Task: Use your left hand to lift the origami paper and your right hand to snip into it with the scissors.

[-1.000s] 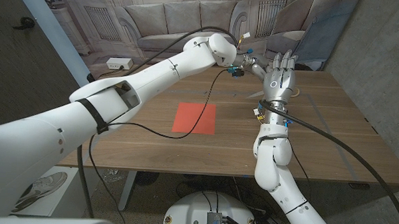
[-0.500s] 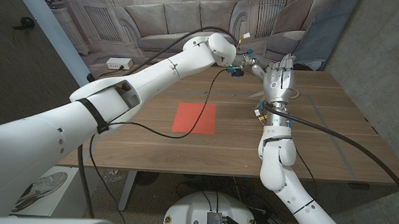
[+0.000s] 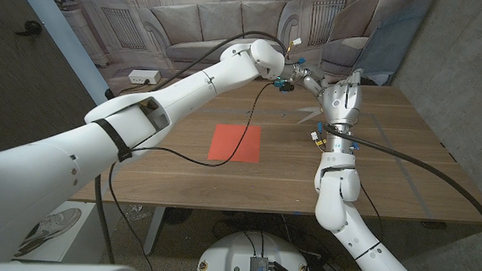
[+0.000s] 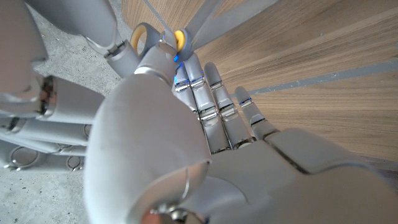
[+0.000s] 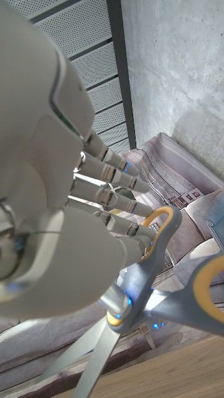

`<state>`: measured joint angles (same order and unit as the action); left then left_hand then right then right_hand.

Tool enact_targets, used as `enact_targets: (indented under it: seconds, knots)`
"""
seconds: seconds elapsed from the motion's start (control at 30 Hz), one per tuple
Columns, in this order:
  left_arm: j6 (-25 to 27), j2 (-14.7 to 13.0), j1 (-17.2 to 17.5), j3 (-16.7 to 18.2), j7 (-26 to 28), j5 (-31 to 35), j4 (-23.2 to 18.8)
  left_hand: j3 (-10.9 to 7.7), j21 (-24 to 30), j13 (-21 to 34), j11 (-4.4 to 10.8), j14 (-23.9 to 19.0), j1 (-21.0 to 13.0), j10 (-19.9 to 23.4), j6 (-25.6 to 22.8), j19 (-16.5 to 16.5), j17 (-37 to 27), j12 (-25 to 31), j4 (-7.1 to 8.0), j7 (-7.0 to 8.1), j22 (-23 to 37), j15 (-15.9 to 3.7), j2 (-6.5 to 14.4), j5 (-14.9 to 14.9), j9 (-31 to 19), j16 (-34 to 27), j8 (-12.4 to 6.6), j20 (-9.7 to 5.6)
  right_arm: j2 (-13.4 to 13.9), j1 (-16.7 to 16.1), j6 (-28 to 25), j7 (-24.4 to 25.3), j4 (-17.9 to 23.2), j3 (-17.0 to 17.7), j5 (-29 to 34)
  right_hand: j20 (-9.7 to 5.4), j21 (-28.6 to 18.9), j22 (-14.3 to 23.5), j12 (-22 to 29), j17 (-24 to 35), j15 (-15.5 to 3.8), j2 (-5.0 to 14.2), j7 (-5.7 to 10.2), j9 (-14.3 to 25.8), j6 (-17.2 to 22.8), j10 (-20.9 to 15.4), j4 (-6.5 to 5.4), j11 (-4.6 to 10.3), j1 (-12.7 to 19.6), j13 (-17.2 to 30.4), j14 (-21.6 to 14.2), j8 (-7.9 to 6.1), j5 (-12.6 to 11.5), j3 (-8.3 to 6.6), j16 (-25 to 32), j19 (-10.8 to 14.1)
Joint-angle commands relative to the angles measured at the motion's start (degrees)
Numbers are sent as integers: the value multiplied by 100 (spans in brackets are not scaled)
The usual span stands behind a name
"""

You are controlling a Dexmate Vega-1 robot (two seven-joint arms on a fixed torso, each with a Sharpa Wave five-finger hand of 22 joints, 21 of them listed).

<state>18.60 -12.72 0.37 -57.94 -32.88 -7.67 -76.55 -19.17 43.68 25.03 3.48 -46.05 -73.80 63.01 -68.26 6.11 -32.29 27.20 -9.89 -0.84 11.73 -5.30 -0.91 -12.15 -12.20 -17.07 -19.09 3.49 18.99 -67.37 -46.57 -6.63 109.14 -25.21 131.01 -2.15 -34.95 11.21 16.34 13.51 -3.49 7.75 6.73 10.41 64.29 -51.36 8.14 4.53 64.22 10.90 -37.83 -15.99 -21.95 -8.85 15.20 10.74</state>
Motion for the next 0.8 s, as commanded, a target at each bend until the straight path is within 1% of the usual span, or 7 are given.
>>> enact_targets:
  seconds: [0.03,0.33,0.47,0.53,0.7,0.77,0.8]
  knots:
    - [-86,-174,198,168,490,163,-367,-210,42,27,481,-64,-87,427,-104,17,-21,-8,152,-41,-6,-802,211,-18,-77,17,-38,11,-72,-61,-171,108,29,35,-155,-262,7,-11,25,49,-1024,-21,383,600,575,-945,21,734,103,70,-217,-453,-130,-7,32,67]
    - [-349,-377,863,594,1753,410,-984,-220,56,43,511,-72,-60,409,-88,17,-23,-19,164,-26,-8,-799,218,-10,-107,35,-42,10,-331,-102,-326,137,-50,105,-68,-187,73,-25,5,94,-1025,-53,325,635,587,-1047,8,733,79,54,-387,-519,-231,-39,49,-21]
    - [-966,-462,994,596,2155,755,-990,-222,59,51,541,-68,-33,381,-45,7,-24,-30,180,10,-9,-792,227,0,-112,48,-24,14,-282,-114,-284,283,-3,77,-220,-174,90,-27,3,105,-1025,-69,318,642,591,-1069,13,731,78,54,-412,-533,-251,-47,46,-42]
    - [-1573,-470,1092,657,2257,771,-818,-226,53,55,545,-62,-24,357,-38,-15,-21,-39,185,25,-10,-790,233,4,-116,57,-22,8,-225,-111,-279,378,-28,63,-217,-170,94,-28,1,109,-1025,-74,327,645,594,-1075,13,730,77,54,-418,-539,-257,-50,44,-46]
    - [-1377,-413,1134,798,1976,470,-796,-230,58,78,591,17,70,237,101,-48,-15,-78,241,201,-13,-774,270,56,-143,129,29,-8,-146,-136,-213,429,39,34,-250,-172,103,-28,-15,116,-1024,-90,345,652,584,-1076,16,731,74,45,-424,-545,-272,-55,33,-50]
    - [-1857,-338,1201,876,1974,342,-534,-244,55,87,599,52,116,189,100,-76,7,-92,271,164,-13,-762,296,78,-163,176,21,-6,-157,-149,-195,375,54,42,-221,-177,102,-28,-24,119,-1024,-97,350,655,583,-1070,17,734,73,41,-424,-549,-278,-58,27,-38]
    - [-1679,-350,1286,921,2128,373,-684,-256,55,92,592,88,135,132,133,-87,19,-112,284,125,-13,-767,314,91,-176,210,28,10,-132,-164,-173,368,69,49,-226,-177,103,-28,-29,120,-1024,-100,349,656,582,-1066,18,735,73,39,-423,-550,-280,-59,24,-37]
